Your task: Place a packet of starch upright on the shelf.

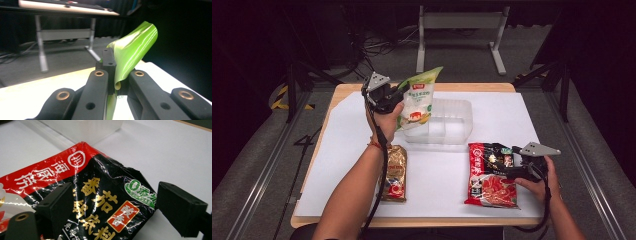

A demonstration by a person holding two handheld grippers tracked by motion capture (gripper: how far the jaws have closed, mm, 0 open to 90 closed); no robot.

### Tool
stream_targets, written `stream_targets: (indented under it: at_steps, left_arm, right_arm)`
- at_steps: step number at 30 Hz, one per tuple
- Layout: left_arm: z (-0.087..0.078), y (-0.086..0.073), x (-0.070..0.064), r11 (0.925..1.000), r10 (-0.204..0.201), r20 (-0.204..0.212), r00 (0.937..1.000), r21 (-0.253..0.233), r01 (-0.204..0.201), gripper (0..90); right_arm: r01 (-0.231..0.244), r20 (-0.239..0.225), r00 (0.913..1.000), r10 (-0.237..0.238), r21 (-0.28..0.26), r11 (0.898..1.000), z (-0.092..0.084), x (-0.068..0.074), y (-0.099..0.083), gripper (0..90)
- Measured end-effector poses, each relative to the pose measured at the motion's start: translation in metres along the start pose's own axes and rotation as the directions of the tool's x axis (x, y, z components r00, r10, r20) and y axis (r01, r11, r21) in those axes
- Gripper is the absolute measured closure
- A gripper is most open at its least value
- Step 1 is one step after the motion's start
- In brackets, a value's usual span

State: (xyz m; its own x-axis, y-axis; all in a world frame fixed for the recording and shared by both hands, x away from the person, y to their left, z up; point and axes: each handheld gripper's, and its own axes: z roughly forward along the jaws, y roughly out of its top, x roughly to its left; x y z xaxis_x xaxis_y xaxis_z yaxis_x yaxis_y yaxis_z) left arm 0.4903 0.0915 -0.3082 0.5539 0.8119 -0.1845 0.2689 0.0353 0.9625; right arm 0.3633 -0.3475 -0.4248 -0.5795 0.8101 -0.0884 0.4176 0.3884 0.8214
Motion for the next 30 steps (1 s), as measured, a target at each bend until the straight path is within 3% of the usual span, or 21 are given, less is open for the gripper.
stream_targets:
  at_steps: [2,7,9,14,16,22,30]
  left_arm:
    - [0.003,0.001,0.002,0.9998,-0.018,-0.006,0.9998,-0.004,0.018,88.3]
    - [0.007,0.004,0.0,0.9997,-0.012,-0.041,0.9991,-0.023,0.011,88.3]
    - [0.008,0.003,0.002,0.9991,-0.029,-0.052,0.9982,-0.031,0.027,88.3]
    - [0.011,0.0,0.006,0.9989,-0.037,-0.117,0.9924,-0.034,0.033,88.3]
    - [0.013,-0.003,0.008,0.9973,-0.066,-0.099,0.9929,-0.04,0.062,88.2]
    - [0.023,-0.013,0.006,0.9963,-0.081,-0.068,0.9944,-0.035,0.079,88.1]
    - [0.035,-0.033,0.002,0.9986,-0.052,-0.023,0.9984,0.009,0.052,87.3]
  right_arm:
    - [0.0,-0.001,1.0,0.0,0.0,1.0,0.0,0.0,0.0,15.4]
    - [0.001,-0.002,1.0,-0.001,0.003,1.0,0.001,0.0,0.0,15.3]
    - [0.001,-0.002,1.0,-0.001,0.003,1.0,0.001,0.0,0.0,15.3]
    - [0.001,-0.004,1.0,-0.001,0.007,1.0,0.001,0.001,-0.001,15.3]
    - [0.002,-0.006,1.0,-0.002,0.008,1.0,0.002,0.001,0.0,15.3]
    - [0.004,-0.006,1.0,-0.004,0.014,1.0,0.003,0.001,-0.001,15.2]
    - [0.004,-0.007,1.0,-0.004,0.012,1.0,0.002,0.001,-0.002,15.2]
